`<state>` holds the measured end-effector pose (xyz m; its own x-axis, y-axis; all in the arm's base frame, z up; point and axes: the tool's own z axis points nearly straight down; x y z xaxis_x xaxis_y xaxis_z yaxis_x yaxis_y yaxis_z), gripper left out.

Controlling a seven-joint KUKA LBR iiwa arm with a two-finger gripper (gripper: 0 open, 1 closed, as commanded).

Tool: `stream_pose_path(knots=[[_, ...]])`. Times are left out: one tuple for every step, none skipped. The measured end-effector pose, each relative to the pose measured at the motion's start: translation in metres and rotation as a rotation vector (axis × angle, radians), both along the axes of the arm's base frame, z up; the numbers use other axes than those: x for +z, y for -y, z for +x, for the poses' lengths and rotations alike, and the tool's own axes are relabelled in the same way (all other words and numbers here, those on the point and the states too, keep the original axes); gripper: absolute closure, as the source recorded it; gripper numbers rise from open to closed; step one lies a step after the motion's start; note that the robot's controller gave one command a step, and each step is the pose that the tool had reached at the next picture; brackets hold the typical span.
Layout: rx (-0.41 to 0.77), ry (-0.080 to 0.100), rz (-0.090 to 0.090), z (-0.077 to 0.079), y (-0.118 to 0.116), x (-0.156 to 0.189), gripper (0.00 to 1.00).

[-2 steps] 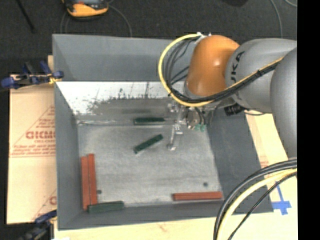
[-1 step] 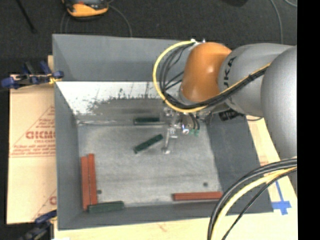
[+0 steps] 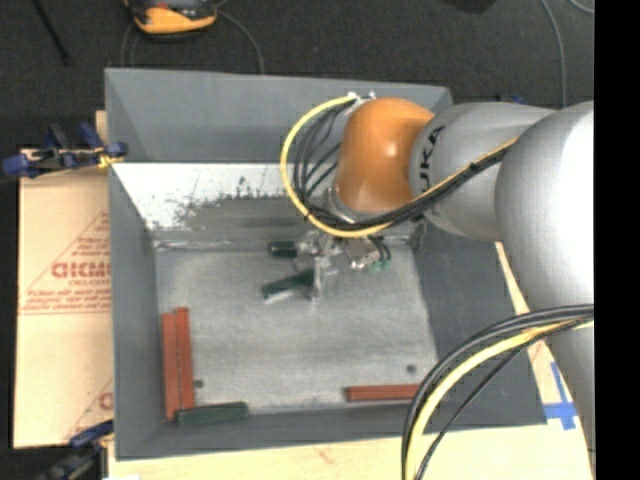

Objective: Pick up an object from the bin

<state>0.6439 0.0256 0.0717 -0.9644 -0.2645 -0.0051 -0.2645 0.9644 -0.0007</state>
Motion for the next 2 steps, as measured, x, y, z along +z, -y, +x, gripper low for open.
stream_pose_path(knots=[[0.0, 0.0, 0.0, 0.0, 0.0, 0.0, 1.0], [-0.016, 0.002, -0.001, -0.013, 0.017, 0.158, 1.0]])
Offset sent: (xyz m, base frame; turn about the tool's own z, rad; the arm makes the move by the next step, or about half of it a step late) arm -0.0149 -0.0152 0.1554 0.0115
